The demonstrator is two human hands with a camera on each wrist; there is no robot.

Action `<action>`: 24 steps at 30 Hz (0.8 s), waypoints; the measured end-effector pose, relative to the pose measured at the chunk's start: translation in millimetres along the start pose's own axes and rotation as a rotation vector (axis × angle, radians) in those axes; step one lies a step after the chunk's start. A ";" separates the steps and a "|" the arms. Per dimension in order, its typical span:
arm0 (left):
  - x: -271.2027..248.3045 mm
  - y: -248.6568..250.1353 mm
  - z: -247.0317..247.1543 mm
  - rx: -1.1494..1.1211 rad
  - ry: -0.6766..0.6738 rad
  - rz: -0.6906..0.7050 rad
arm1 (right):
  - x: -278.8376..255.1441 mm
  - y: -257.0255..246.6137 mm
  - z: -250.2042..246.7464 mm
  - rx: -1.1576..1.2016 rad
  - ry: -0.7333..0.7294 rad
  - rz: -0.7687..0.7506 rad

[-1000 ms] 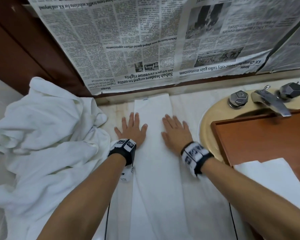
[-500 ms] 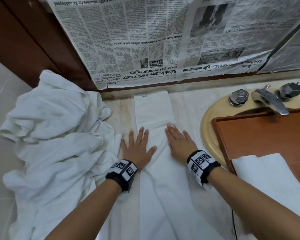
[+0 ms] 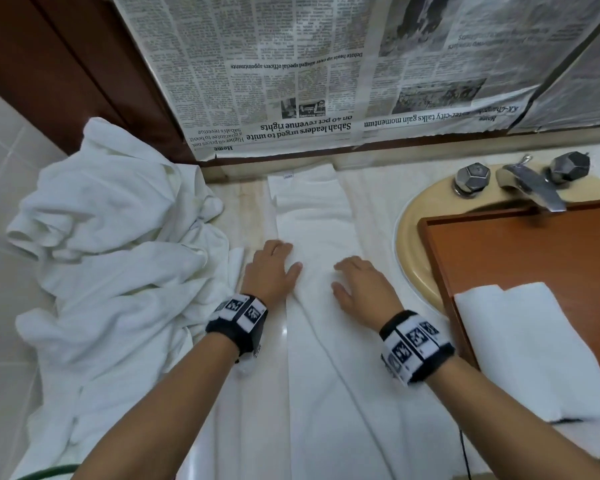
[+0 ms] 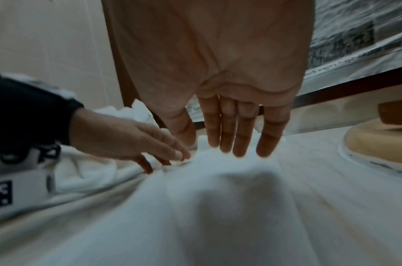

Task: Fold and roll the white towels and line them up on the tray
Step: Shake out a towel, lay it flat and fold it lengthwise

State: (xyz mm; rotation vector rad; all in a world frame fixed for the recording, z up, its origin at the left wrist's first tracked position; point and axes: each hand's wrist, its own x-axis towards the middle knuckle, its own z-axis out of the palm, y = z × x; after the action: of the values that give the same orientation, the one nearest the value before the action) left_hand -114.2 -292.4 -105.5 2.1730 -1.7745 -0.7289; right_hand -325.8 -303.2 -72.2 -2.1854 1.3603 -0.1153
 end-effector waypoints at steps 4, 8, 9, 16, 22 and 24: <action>-50.2 8.1 11.9 -0.145 0.028 -0.084 | -57.0 -5.9 11.9 -0.059 -0.147 0.104; -66.2 28.4 24.5 -0.177 -0.028 -0.242 | -75.9 -6.7 26.6 -0.063 -0.185 0.161; -65.8 32.7 26.3 -0.178 -0.035 -0.289 | -76.2 -7.8 28.5 -0.068 -0.182 0.169; -66.2 29.4 17.5 -0.319 -0.017 -0.354 | -115.2 -16.8 17.5 -0.007 -0.220 0.230; -78.7 14.5 12.4 -0.385 -0.037 -0.246 | -184.8 -65.4 20.4 0.021 -0.189 0.095; -86.4 13.8 9.9 -0.432 -0.038 -0.237 | -199.6 -84.4 37.8 -0.007 -0.205 0.087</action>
State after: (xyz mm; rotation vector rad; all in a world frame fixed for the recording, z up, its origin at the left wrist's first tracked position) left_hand -142.9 -211.1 -87.9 2.0905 -1.2371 -1.0977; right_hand -341.0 -90.1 -19.5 -2.0758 1.3370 0.1420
